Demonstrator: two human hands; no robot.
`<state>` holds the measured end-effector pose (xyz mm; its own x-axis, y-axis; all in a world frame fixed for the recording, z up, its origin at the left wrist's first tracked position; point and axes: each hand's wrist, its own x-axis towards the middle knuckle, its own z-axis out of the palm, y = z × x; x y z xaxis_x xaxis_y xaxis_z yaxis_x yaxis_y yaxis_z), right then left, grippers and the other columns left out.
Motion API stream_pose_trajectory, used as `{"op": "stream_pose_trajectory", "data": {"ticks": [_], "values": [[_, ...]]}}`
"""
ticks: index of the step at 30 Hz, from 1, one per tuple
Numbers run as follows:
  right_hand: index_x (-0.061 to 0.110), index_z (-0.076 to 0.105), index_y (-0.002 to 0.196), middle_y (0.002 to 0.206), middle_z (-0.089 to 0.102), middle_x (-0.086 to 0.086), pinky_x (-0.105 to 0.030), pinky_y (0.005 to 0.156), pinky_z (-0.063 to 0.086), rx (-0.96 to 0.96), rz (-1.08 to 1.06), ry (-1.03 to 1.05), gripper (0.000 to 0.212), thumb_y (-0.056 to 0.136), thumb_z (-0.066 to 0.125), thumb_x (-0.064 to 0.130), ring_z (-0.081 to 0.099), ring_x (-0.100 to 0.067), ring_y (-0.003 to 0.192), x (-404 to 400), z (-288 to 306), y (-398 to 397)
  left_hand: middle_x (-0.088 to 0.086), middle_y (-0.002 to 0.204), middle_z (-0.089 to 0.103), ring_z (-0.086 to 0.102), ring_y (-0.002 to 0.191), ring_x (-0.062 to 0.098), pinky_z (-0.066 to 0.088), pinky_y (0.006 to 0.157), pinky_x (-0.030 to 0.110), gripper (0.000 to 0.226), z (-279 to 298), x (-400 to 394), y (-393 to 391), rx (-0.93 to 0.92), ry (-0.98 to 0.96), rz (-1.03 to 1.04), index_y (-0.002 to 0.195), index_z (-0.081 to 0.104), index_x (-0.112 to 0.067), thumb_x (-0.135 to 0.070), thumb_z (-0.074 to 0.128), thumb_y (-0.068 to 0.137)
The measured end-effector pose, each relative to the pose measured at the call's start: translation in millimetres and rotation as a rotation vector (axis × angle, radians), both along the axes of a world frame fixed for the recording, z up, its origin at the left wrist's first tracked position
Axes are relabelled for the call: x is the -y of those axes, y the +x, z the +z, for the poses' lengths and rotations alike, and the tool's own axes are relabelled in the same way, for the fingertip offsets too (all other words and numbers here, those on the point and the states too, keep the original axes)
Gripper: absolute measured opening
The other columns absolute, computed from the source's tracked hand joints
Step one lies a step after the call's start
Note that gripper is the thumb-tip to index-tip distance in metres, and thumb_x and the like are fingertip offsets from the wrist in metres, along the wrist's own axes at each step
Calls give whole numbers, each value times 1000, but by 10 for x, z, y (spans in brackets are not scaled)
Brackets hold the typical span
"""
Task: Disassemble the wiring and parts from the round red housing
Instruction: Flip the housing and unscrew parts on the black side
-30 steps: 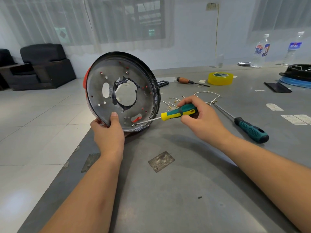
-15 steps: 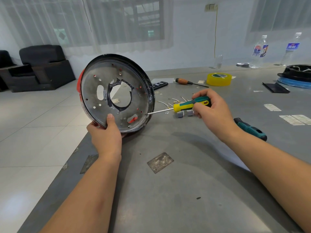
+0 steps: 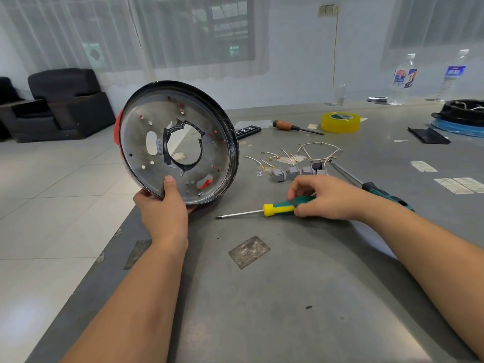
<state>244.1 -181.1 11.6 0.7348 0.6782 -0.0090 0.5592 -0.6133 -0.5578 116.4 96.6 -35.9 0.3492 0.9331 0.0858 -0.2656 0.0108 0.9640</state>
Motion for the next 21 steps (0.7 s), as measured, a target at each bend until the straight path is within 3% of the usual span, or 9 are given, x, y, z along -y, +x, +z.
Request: {"op": "stream_pose_trajectory", "data": {"ticks": [8,12,16,21], "values": [[41,58,106,112,58,21,-25,88,46,86,134,-108,28,85,76,35,54,-3,107,-28,-36,-32,-12,105,64,68,111,28,56,100,56,48,-5,14,9,-25,55,-38,113,48,-26,-55,68,80],[37,63,108,105,64,17,-16,76,44,99,101,11,24,89,72,48,60,-3,100,-120,7,-70,-10,107,64,68,112,31,56,100,56,48,-6,23,16,-34,66,-46,116,47,-24,-53,67,83],[26,67,101,96,68,11,-21,78,46,261,145,164,16,92,69,40,63,-6,94,-469,97,-204,-11,105,64,68,111,31,56,101,56,45,-19,30,25,-53,81,-36,120,47,-23,-49,69,91],[23,65,105,104,66,4,-37,93,47,453,260,92,18,96,60,38,60,-19,104,-1089,114,-436,-16,102,63,68,107,26,56,101,53,48,2,56,16,-95,111,-12,124,49,-21,-51,68,92]]}}
